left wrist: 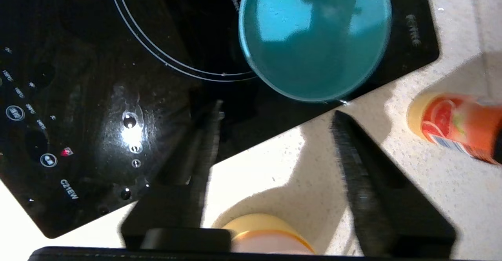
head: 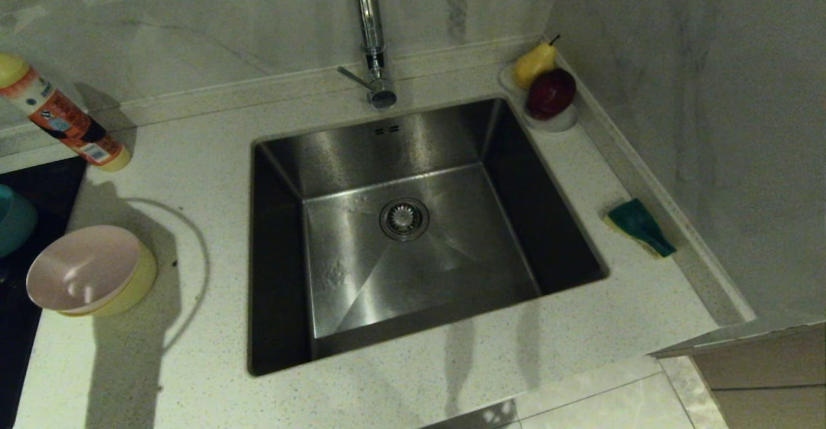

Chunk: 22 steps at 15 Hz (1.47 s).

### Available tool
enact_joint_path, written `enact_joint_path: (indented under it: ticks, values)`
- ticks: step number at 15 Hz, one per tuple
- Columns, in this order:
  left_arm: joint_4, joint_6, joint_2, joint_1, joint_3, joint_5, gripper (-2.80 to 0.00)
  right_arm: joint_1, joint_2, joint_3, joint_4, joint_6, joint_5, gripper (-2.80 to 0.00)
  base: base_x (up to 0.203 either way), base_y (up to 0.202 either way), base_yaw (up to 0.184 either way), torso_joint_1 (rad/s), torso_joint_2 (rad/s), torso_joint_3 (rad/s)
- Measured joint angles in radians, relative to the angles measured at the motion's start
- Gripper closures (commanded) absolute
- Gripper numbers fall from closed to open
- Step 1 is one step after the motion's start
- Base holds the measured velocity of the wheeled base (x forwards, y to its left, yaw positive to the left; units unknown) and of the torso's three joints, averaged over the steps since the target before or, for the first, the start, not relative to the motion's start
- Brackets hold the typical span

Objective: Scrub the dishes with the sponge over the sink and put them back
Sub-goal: Place the bowl on the bowl

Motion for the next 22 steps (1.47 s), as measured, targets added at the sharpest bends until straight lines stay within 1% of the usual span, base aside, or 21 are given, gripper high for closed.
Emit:
enact_joint_path:
  ticks: [2, 5, 9, 22]
  values:
    - [0.001, -0.012, 0.027, 0.014, -0.008, -0.01, -2.8, 0.0, 0.0, 0.0, 0.0, 0.001, 0.0, 0.0, 0.0, 0.0, 0.0, 0.0, 0.0, 0.0]
    - [-0.008, -0.056, 0.068, 0.04, -0.012, -0.014, -2.8, 0.0, 0.0, 0.0, 0.0, 0.0, 0.0, 0.0, 0.0, 0.0, 0.0, 0.0, 0.0, 0.0]
    - [0.001, -0.077, 0.108, 0.063, -0.035, -0.025, -2.8, 0.0, 0.0, 0.0, 0.0, 0.0, 0.0, 0.0, 0.0, 0.0, 0.0, 0.0, 0.0, 0.0]
    - [0.004, -0.083, 0.2, 0.079, -0.034, -0.026, -2.8, 0.0, 0.0, 0.0, 0.0, 0.0, 0.0, 0.0, 0.0, 0.0, 0.0, 0.0, 0.0, 0.0]
